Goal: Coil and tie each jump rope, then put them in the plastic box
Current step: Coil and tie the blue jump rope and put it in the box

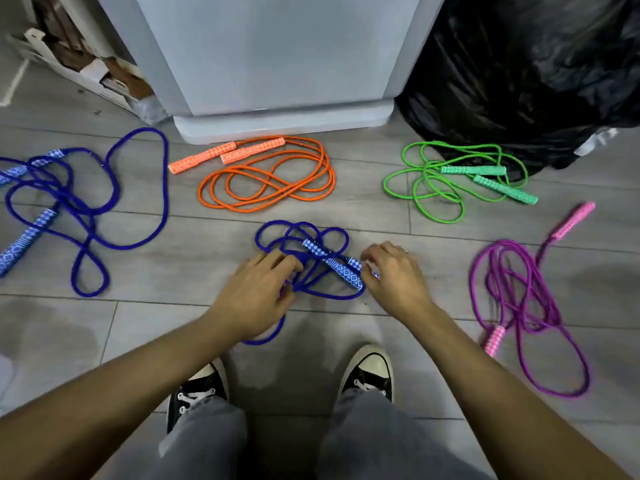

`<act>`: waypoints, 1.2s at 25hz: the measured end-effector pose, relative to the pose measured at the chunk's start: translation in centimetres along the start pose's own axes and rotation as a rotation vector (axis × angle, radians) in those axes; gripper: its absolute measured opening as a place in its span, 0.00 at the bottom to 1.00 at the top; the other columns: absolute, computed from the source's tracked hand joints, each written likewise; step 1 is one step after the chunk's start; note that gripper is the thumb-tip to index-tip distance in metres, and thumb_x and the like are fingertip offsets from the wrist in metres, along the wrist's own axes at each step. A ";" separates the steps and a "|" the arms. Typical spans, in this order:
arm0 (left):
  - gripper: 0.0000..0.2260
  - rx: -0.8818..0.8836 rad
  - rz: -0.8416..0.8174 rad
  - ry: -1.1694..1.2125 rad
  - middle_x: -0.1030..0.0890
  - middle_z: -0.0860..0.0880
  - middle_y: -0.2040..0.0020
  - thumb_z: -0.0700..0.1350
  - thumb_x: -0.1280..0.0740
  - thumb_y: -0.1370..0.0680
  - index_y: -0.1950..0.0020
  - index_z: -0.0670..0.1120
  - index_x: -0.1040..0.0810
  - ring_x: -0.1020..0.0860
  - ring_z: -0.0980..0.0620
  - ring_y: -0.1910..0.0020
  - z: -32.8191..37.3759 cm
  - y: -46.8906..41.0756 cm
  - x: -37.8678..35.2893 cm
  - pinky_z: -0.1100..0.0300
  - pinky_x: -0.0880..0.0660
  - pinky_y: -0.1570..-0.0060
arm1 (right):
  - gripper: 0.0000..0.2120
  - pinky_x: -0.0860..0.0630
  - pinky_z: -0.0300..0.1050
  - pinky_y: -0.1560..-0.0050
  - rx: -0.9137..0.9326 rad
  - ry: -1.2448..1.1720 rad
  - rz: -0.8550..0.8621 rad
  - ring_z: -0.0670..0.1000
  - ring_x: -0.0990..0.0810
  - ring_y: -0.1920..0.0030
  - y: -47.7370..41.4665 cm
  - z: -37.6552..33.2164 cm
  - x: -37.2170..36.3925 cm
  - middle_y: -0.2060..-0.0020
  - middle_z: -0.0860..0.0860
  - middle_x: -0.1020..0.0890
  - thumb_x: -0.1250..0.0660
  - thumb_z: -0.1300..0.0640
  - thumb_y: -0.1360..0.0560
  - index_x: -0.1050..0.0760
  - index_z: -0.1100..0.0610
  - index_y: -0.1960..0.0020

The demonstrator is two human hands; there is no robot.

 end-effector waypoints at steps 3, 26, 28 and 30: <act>0.20 0.008 0.011 0.020 0.23 0.53 0.44 0.53 0.46 0.26 0.38 0.52 0.25 0.25 0.47 0.47 -0.7 -0.4 -0.9 0.50 0.26 0.47 | 0.05 0.26 0.51 0.56 0.015 0.069 -0.072 0.60 0.20 0.58 -0.4 0.2 -3.8 0.58 0.54 0.18 0.32 0.56 0.26 0.20 0.56 0.53; 0.14 -0.011 0.002 0.004 0.21 0.52 0.44 0.46 0.36 0.24 0.38 0.51 0.25 0.26 0.49 0.48 -2.0 0.7 -1.6 0.53 0.26 0.46 | 0.15 0.28 0.49 0.44 -0.204 0.226 -0.525 0.58 0.20 0.43 2.0 3.4 -10.1 0.44 0.54 0.18 0.34 0.48 0.23 0.25 0.55 0.40; 0.13 -0.023 0.005 -0.005 0.21 0.51 0.45 0.47 0.37 0.24 0.40 0.51 0.25 0.25 0.48 0.49 -2.0 0.8 -0.2 0.52 0.26 0.47 | 0.13 0.25 0.47 0.48 -0.283 0.140 -0.696 0.57 0.20 0.45 3.1 4.9 -6.7 0.45 0.54 0.18 0.33 0.47 0.23 0.24 0.52 0.42; 0.14 -0.035 0.013 -0.012 0.20 0.50 0.46 0.49 0.40 0.24 0.41 0.50 0.24 0.25 0.47 0.50 -1.5 0.7 1.9 0.51 0.26 0.48 | 0.13 0.24 0.46 0.49 -0.285 0.103 -0.725 0.57 0.21 0.46 3.4 5.4 -1.5 0.45 0.54 0.18 0.31 0.46 0.25 0.22 0.50 0.43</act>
Point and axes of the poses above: each hand's wrist, its own y-axis away from the middle knuckle, its own x-axis out of the back of the hand, z = x × y, the point moved 8 cm from there along -y, towards the middle knuckle
